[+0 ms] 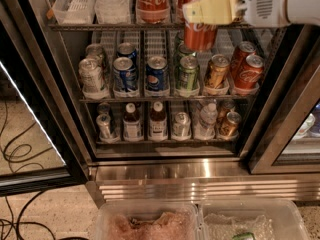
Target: Pick coke can from top shelf of fridge
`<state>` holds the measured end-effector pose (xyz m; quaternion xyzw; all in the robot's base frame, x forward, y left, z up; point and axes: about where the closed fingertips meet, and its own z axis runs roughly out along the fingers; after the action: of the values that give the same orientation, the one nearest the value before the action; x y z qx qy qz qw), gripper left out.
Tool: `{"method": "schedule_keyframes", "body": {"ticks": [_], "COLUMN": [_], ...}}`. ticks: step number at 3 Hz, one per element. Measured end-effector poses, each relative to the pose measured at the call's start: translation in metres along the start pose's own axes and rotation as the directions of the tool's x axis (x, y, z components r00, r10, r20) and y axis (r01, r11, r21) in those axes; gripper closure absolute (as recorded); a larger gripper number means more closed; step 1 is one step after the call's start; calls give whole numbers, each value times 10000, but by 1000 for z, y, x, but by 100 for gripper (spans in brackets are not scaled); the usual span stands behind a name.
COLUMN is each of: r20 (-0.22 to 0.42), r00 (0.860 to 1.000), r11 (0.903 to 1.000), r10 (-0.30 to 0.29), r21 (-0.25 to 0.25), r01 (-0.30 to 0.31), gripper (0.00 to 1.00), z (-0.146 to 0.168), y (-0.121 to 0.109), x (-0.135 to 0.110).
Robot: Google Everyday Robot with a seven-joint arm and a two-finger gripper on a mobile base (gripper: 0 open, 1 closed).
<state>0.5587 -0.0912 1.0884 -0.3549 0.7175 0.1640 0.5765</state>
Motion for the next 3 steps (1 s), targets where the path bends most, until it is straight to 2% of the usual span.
{"method": "schedule_keyframes", "body": {"ticks": [1,2,3], "r20": [-172,-258,-258], "r00": [9993,9954,9954], "r11": [9983,9911,9911], "r10": [323,924,925], "r21": [-483,-935,-935], "r01": [-331,-944,-945], "gripper": [100,100,100], "z": [-6,-8,-8], "y": [43,80,80], "x": [28,55,56]}}
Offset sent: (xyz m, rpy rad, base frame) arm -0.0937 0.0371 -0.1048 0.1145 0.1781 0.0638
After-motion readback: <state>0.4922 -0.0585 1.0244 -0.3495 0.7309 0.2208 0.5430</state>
